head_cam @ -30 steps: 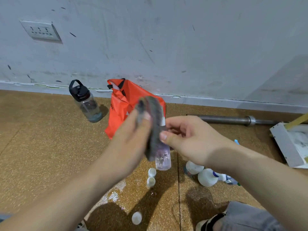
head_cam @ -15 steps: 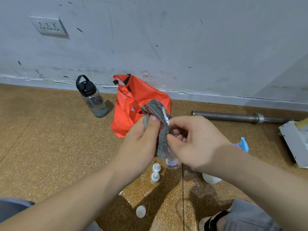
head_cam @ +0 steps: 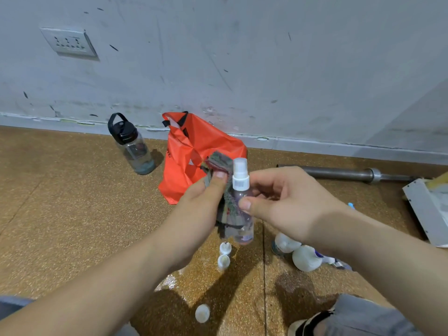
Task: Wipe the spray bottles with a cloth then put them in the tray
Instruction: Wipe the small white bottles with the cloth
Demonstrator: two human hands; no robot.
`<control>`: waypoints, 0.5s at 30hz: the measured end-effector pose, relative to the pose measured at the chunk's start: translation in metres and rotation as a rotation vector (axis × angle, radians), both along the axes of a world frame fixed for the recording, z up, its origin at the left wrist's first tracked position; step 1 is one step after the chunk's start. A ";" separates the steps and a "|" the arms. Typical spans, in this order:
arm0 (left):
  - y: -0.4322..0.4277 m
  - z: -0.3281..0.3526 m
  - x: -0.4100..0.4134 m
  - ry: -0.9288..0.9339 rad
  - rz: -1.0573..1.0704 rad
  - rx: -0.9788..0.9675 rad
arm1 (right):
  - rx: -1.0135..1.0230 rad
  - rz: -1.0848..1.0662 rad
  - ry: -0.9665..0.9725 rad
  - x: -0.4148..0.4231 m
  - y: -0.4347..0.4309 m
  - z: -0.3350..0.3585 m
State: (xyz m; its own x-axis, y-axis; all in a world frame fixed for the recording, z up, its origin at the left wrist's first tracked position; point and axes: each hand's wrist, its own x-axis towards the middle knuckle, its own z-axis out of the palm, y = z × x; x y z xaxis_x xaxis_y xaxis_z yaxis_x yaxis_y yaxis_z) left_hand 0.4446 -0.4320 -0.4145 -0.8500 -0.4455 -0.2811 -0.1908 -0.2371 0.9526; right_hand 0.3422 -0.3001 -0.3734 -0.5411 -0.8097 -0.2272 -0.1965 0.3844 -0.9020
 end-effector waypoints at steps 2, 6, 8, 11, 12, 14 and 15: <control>-0.004 -0.002 -0.005 -0.100 -0.025 0.188 | -0.044 -0.040 -0.145 -0.002 0.000 0.000; -0.008 0.000 -0.007 -0.108 -0.117 0.074 | -0.002 -0.092 -0.218 -0.007 0.001 -0.003; -0.006 0.005 -0.001 -0.114 -0.204 -0.361 | -0.007 -0.106 -0.214 -0.007 0.001 -0.002; -0.006 0.006 0.008 -0.059 -0.214 -0.867 | -0.045 -0.066 -0.232 -0.005 0.004 -0.005; -0.008 0.003 0.009 -0.009 -0.163 -0.892 | -0.062 -0.039 -0.255 -0.005 0.004 -0.005; -0.011 0.001 0.008 0.075 -0.049 -0.721 | -0.097 0.024 -0.297 -0.004 0.004 -0.004; -0.011 0.004 0.006 0.088 0.022 -0.534 | -0.116 0.053 -0.324 -0.004 0.004 -0.003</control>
